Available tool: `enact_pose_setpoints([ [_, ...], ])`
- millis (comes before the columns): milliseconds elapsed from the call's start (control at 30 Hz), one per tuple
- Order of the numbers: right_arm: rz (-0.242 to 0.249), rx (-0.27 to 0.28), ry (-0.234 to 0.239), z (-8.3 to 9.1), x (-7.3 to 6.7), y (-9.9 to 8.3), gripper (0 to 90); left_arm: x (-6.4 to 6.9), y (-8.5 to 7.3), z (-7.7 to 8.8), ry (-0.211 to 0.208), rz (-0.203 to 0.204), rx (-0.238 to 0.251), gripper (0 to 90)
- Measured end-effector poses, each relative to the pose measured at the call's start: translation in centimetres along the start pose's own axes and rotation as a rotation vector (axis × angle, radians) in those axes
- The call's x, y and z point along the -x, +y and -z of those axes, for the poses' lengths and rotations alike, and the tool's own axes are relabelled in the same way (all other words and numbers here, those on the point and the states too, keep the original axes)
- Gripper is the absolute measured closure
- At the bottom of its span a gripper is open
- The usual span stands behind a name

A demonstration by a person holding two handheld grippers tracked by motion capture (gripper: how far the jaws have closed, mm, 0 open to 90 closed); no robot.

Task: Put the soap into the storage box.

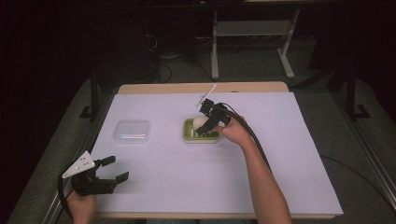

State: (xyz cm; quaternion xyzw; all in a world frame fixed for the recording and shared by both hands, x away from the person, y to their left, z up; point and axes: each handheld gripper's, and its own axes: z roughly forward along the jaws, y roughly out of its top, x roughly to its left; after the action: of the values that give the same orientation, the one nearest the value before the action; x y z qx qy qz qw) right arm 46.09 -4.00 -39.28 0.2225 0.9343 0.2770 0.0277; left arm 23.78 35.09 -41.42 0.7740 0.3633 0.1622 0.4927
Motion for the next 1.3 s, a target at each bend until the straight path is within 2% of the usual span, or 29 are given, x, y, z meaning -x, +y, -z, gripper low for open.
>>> enact_pose_setpoints([
  [567, 0.005, -0.025, 0.009, -1.2, -0.1, 0.2, 24.3, 0.0, 0.0, 0.0, -0.001, -0.003, -0.001, 13.3],
  [1300, 0.0, -0.033, 0.006, -1.5, -0.1, 0.2, 24.3, 0.0, 0.0, 0.0, 0.001, -0.002, 0.001, 13.3],
])
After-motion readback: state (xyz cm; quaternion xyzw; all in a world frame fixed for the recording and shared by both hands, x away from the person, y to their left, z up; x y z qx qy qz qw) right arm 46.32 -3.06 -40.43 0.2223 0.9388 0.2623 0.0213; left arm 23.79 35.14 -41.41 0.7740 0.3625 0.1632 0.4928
